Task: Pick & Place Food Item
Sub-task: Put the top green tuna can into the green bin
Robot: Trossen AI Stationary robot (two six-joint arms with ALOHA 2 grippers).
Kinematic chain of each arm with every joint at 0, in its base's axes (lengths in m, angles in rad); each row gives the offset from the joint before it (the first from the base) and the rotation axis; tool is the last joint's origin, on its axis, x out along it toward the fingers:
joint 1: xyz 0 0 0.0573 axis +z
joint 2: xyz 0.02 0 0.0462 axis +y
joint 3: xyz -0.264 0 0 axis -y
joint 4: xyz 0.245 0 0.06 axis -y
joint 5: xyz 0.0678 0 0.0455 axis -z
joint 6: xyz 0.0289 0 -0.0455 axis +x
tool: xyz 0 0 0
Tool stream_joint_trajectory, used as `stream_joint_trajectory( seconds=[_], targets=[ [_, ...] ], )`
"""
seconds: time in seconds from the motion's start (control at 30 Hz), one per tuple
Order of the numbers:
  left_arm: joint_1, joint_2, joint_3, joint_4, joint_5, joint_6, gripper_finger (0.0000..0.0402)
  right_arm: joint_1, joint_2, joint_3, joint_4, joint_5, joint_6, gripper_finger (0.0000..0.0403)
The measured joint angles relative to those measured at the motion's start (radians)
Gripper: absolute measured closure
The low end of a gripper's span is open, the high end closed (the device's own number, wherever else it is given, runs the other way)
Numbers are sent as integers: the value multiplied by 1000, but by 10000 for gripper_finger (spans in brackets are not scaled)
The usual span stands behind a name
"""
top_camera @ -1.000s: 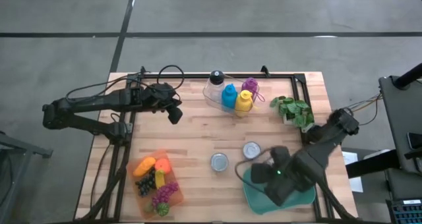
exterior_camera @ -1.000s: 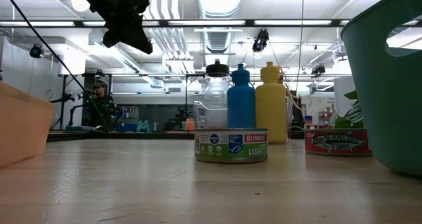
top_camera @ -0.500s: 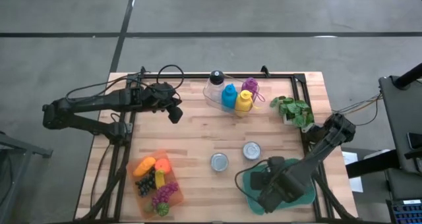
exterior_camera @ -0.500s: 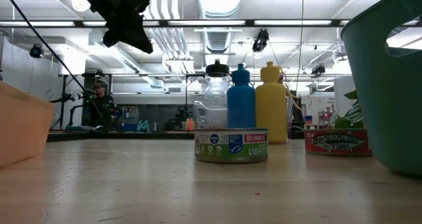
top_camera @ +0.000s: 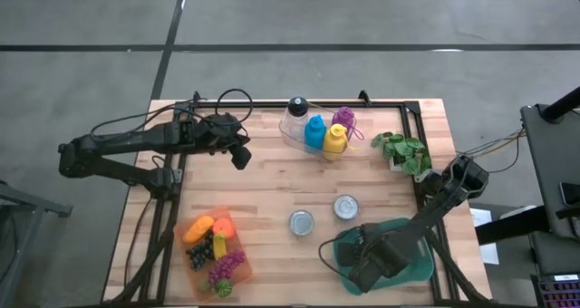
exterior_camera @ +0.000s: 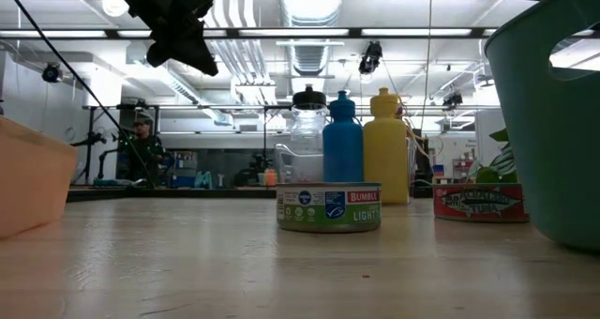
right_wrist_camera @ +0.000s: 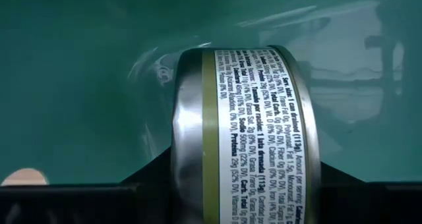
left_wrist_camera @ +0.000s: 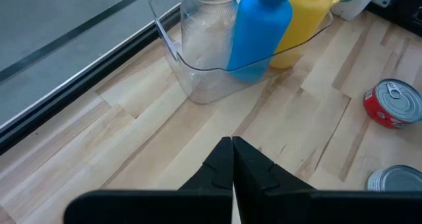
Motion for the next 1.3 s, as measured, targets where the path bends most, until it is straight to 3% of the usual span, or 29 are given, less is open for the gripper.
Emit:
stream_joint_trajectory(
  seconds=[0.57, 1.1, 1.3],
  targets=[
    [0, 0, 0, 1, -11, 1, 400, -5, -1, 15, 16, -4, -53, 271],
    [1, 0, 0, 1, -11, 0, 400, -29, -1, 12, 59, -8, -228, 270],
    [1, 0, 0, 1, -11, 0, 400, -50, -1, 6, 58, -5, -280, 242]
  ],
)
